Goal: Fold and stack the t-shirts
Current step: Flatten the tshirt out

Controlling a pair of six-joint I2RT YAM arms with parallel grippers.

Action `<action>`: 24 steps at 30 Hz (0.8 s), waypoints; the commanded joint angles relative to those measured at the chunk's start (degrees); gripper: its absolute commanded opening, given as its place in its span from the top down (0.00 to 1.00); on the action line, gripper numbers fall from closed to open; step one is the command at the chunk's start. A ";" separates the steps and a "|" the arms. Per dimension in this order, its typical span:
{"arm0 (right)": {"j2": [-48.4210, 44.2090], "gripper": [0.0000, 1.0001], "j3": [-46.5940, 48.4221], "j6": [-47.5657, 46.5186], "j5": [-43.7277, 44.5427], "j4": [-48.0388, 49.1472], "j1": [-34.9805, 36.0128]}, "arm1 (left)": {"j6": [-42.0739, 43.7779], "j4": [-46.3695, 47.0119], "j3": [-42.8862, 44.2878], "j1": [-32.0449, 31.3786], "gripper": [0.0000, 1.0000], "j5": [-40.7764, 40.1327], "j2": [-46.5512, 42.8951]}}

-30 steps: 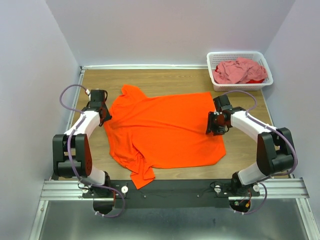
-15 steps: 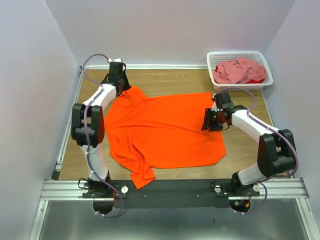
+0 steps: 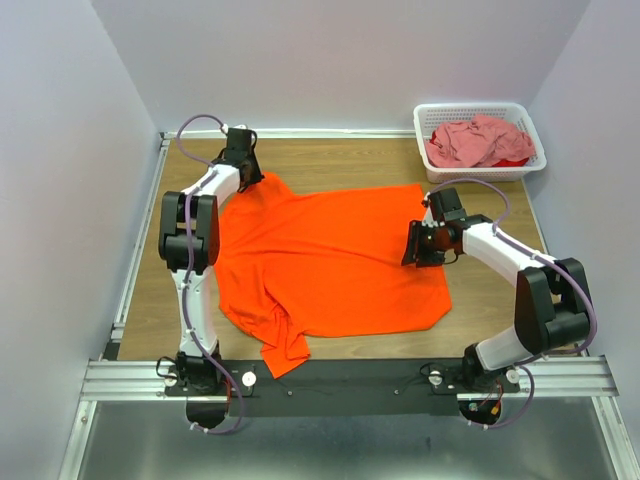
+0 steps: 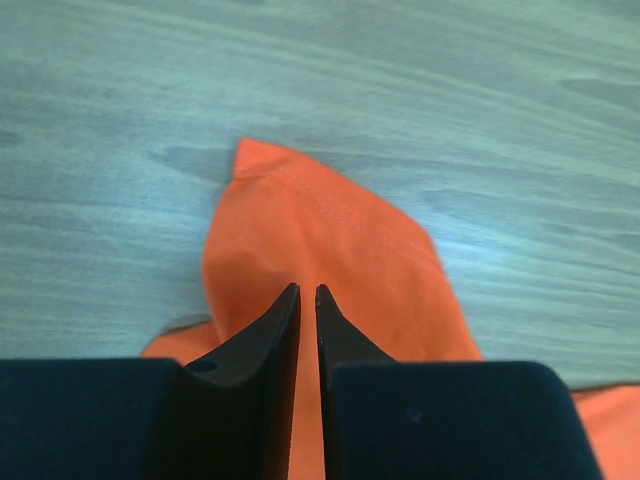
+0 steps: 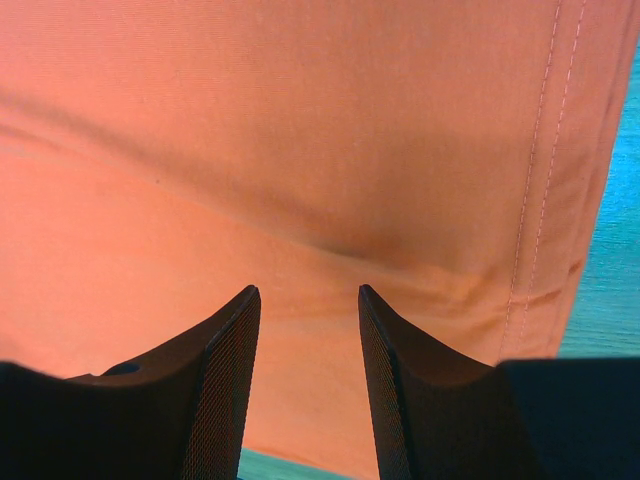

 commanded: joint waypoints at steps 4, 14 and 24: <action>0.71 0.48 -0.95 0.91 0.19 1.06 -0.20 | -0.25 -2.45 0.86 2.41 0.82 -3.33 4.16; 1.85 0.48 0.28 1.61 0.55 0.97 -0.20 | 1.51 -12.91 12.64 4.87 0.82 -3.77 11.01; 3.61 0.48 0.81 1.35 -0.24 1.06 -0.20 | 6.34 -9.40 15.53 6.11 0.81 -1.58 12.86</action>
